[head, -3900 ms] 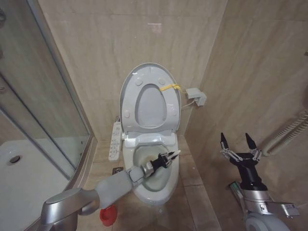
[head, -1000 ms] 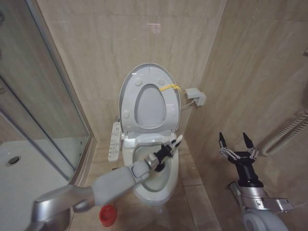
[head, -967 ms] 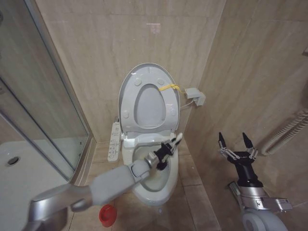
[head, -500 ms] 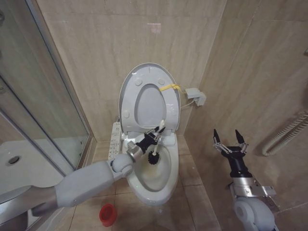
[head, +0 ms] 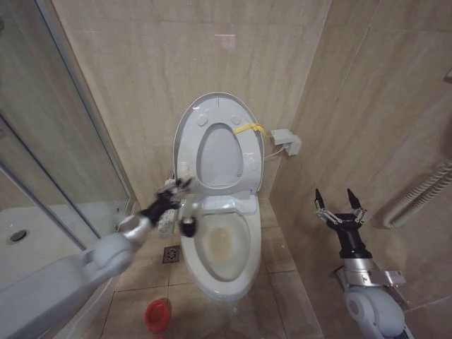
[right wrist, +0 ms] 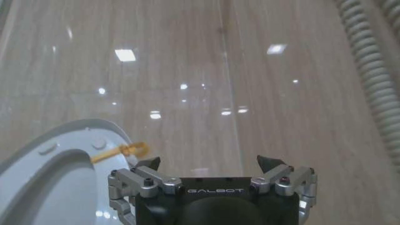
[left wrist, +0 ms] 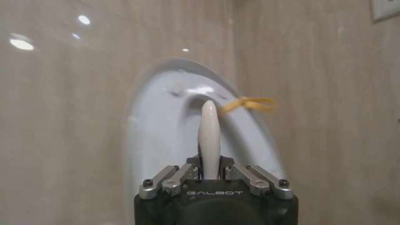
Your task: Open the toilet lid, clean the toilet bowl with a toilet brush, close the toilet lid, and flush.
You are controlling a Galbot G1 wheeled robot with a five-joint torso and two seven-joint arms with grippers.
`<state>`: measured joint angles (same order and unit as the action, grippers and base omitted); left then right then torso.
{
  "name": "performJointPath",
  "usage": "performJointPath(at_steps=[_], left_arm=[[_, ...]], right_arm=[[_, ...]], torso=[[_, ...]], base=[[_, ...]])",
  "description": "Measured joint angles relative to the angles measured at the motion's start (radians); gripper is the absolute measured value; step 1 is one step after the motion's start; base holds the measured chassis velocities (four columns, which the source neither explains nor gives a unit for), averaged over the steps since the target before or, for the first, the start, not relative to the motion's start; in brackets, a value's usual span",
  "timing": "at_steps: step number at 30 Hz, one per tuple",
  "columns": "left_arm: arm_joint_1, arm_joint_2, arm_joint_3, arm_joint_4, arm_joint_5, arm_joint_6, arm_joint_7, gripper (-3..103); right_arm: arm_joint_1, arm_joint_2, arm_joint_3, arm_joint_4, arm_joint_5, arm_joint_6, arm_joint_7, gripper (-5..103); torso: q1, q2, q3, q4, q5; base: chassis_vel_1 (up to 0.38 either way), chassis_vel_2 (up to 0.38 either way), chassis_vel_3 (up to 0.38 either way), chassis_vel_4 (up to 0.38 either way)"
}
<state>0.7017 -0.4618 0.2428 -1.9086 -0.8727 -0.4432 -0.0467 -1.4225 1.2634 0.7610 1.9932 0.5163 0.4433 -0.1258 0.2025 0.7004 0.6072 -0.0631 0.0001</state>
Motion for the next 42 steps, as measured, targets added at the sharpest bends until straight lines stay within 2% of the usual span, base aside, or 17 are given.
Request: performJointPath(at_steps=[1,4,5,6,8,9,10,12,14,17,22,30,35,39,40,41,42], left_arm=[[0.074,0.011,-0.075,-0.013,0.022,-0.006,-0.002,19],[0.175,-0.006,-0.140,-0.022,0.069,-0.007,-0.028,19],[0.207,-0.035,-0.155,-0.023,0.109,0.000,-0.048,19],[0.207,-0.035,-0.155,-0.023,0.109,0.000,-0.048,19],[0.256,-0.092,-0.199,-0.026,0.209,0.015,-0.103,19],[0.309,-0.140,-0.244,-0.026,0.284,0.041,-0.163,19],[0.309,-0.140,-0.244,-0.026,0.284,0.041,-0.163,19],[0.398,-0.232,-0.316,-0.013,0.374,0.084,-0.275,19],[0.436,-0.271,-0.352,-0.006,0.393,0.094,-0.307,19],[0.543,-0.383,-0.484,0.021,0.425,0.115,-0.354,19],[0.589,-0.473,-0.573,0.093,0.467,0.075,-0.333,23],[0.589,-0.556,-0.613,0.163,0.521,0.036,-0.318,28],[0.578,-0.540,-0.623,0.119,0.482,0.031,-0.288,32],[0.561,-0.502,-0.612,0.083,0.406,-0.021,-0.208,32],[0.553,-0.487,-0.602,0.066,0.377,-0.041,-0.169,23],[0.544,-0.473,-0.593,0.053,0.350,-0.060,-0.131,23],[0.544,-0.473,-0.593,0.053,0.350,-0.060,-0.131,23]], right_arm=[[0.004,0.003,-0.002,0.000,-0.001,0.000,-0.001,100],[-0.010,0.017,0.013,0.006,-0.010,0.009,-0.001,100],[-0.019,0.030,0.022,0.012,-0.015,0.015,0.000,100],[-0.019,0.030,0.022,0.012,-0.015,0.015,0.000,100],[-0.017,0.049,0.016,0.017,-0.027,0.016,0.002,100],[-0.010,0.065,0.006,0.016,-0.040,0.016,0.002,100],[-0.010,0.065,0.006,0.016,-0.040,0.016,0.002,100],[0.000,0.091,-0.011,0.010,-0.061,0.019,-0.001,100],[0.002,0.100,-0.016,0.008,-0.067,0.021,-0.003,100],[0.009,0.120,-0.026,-0.004,-0.077,0.029,-0.010,100],[0.020,0.137,-0.033,-0.019,-0.084,0.035,-0.016,100],[0.026,0.154,-0.042,-0.025,-0.093,0.038,-0.021,100],[0.024,0.147,-0.041,-0.027,-0.093,0.040,-0.021,100],[0.023,0.144,-0.041,-0.026,-0.094,0.040,-0.022,100],[0.023,0.144,-0.041,-0.026,-0.094,0.040,-0.023,100],[0.022,0.144,-0.042,-0.025,-0.095,0.040,-0.023,100],[0.022,0.144,-0.042,-0.025,-0.095,0.040,-0.023,100]], torso=[[0.000,0.000,0.000,0.0007,0.0001],[0.000,0.000,0.000,0.0003,0.0005],[0.000,0.000,0.000,-0.0012,-0.0008],[0.000,0.000,0.000,-0.0012,-0.0008],[0.000,0.000,0.000,-0.0026,0.0000],[0.000,0.000,0.000,-0.0025,0.0014],[0.000,0.000,0.000,-0.0025,0.0014],[0.000,0.000,0.000,-0.0020,-0.0005],[0.000,0.000,0.000,-0.0011,0.0001],[0.000,0.000,0.000,-0.0010,-0.0001],[0.000,0.000,0.000,-0.0019,0.0001],[0.000,0.000,0.000,-0.0009,0.0002],[0.000,0.000,0.001,-0.0007,0.0007],[0.001,0.000,0.000,-0.0006,0.0006],[0.000,0.000,0.000,-0.0005,0.0006],[0.000,0.000,0.000,-0.0008,0.0006],[0.000,0.000,0.000,-0.0008,0.0006]], base=[[0.000,0.000,0.000,0.000],[0.000,0.000,0.000,0.000],[0.000,0.000,0.000,0.000],[0.000,0.000,0.000,0.000],[0.000,0.000,0.000,0.000],[0.000,0.000,0.000,0.000],[0.000,0.000,0.000,0.000],[0.000,0.000,0.000,0.000],[0.000,0.000,0.000,0.000],[0.000,0.000,0.000,0.000],[0.000,0.000,0.000,0.000],[0.000,0.000,0.000,0.000],[0.000,0.000,0.000,0.000],[0.000,0.000,0.000,0.000],[0.000,0.000,0.000,0.000],[0.000,0.000,0.000,0.000],[0.000,0.000,0.000,0.000]])
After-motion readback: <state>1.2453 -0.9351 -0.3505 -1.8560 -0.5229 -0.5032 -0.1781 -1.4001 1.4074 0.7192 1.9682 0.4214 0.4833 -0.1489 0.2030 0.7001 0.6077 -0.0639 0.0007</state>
